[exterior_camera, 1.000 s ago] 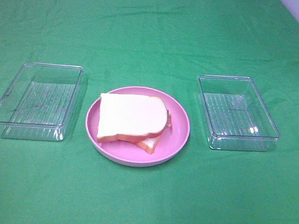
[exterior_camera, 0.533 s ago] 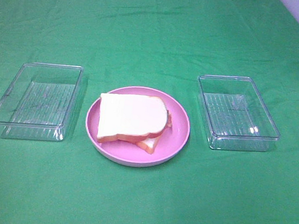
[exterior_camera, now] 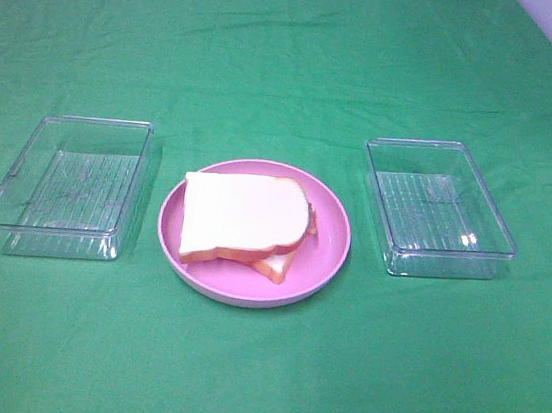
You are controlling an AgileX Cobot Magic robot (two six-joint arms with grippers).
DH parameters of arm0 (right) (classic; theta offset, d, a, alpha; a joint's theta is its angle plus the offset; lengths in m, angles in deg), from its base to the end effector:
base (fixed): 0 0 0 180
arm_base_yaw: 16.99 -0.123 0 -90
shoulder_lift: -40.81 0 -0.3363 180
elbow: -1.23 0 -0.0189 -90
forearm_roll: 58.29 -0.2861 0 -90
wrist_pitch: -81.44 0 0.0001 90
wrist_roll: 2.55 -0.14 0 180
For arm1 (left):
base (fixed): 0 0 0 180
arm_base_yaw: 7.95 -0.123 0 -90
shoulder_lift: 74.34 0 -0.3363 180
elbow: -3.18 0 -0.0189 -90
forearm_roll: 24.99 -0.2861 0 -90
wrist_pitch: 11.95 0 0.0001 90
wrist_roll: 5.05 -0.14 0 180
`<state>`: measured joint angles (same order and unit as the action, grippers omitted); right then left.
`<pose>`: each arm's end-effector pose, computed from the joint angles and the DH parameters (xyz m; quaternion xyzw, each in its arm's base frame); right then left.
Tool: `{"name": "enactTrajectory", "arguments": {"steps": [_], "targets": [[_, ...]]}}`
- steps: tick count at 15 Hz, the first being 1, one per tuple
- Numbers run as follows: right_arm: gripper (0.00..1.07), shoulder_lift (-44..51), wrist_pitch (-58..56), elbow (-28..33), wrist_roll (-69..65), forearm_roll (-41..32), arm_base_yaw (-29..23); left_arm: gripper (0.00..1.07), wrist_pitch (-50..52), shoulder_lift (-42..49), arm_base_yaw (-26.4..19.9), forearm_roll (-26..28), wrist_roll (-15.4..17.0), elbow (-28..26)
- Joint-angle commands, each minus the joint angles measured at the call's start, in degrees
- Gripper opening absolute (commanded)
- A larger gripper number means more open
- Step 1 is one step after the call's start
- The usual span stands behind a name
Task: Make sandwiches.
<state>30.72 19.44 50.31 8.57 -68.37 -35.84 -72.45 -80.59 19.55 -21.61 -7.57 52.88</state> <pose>0.0154 0.0281 0.2739 -0.2265 0.8376 0.1206 0.4822 0.0121 -0.0144 0.2732 0.2212 0.8205 -0.1426 0.5075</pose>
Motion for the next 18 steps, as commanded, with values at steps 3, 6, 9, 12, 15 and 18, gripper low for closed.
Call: {"name": "enactTrajectory", "arguments": {"steps": [3,6,9,12,15,18], "targets": [[0.8,0.5,0.6,0.3,0.6,0.1,0.1,0.72,0.6,0.3,0.1,0.2,0.0,0.1],[0.8,0.5,0.6,0.3,0.6,0.1,0.5,0.72,0.6,0.3,-0.2,0.2,0.0,0.1],[0.8,0.5,0.6,0.3,0.5,-0.1,8.9,0.72,0.6,0.3,-8.0,0.2,0.0,0.1],[0.8,0.5,0.6,0.3,0.5,-0.1,19.9,0.72,0.6,0.3,-21.6,0.2,0.0,0.1],[0.8,1.4,0.6,0.3,0.5,-0.1,22.1,0.72,0.6,0.3,-28.8,0.2,0.0,0.1],[0.8,4.6,0.7,0.3,0.5,-0.1,22.1,0.72,0.6,0.5,-31.2,0.2,0.0,0.1]]}}
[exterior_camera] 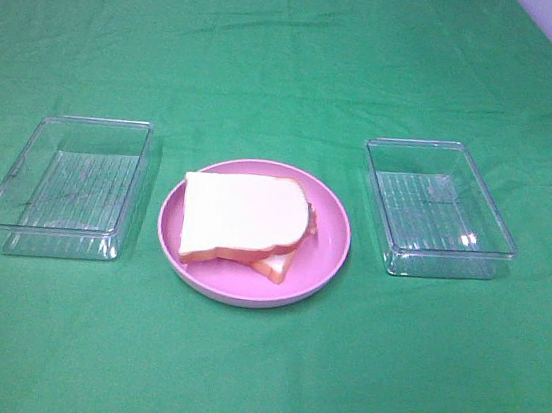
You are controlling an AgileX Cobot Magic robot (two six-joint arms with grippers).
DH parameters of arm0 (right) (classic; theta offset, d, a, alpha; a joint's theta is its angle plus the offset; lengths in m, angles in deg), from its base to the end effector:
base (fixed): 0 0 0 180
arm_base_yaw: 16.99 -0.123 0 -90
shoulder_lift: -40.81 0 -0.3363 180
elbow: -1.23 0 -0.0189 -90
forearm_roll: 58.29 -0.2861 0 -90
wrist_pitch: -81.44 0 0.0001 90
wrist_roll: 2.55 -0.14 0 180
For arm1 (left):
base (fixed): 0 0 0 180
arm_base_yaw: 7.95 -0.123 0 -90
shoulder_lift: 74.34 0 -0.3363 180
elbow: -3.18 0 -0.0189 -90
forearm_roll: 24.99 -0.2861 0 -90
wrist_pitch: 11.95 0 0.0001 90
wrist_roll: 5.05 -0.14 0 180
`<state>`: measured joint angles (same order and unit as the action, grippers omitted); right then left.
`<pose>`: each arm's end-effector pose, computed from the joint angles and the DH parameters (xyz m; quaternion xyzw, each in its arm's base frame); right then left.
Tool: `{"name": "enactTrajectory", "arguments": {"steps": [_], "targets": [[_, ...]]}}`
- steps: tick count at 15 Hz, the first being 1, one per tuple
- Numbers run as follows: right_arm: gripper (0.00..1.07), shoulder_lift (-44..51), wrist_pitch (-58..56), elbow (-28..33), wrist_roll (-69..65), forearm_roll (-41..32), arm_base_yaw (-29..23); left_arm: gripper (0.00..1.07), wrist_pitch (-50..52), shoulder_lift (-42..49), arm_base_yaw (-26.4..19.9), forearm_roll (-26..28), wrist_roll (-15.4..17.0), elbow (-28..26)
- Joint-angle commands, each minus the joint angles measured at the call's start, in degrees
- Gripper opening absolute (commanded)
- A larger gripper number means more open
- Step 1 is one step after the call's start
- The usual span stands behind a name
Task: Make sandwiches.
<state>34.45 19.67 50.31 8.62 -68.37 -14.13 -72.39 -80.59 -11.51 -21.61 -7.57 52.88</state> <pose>0.0151 0.0209 0.2756 -0.0664 0.8477 0.0237 0.5257 0.0178 -0.0061 0.2733 -0.0066 0.8495 -0.0015 0.5276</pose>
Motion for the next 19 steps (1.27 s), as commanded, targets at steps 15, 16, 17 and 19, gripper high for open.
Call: {"name": "enactTrajectory", "arguments": {"steps": [15,16,17,19], "targets": [[0.8,0.9,0.4,0.3,0.5,-0.3,0.3,0.72,0.6,1.3,-0.2,0.2,0.0,0.1],[0.8,0.9,0.4,0.3,0.5,-0.3,0.3,0.72,0.6,1.3,-0.2,0.2,0.0,0.1],[0.8,0.9,0.4,0.3,0.5,-0.3,0.3,0.72,0.6,1.3,-0.2,0.2,0.0,0.1],[0.8,0.9,0.4,0.3,0.5,-0.3,0.3,0.72,0.6,1.3,-0.2,0.2,0.0,0.1]]}}
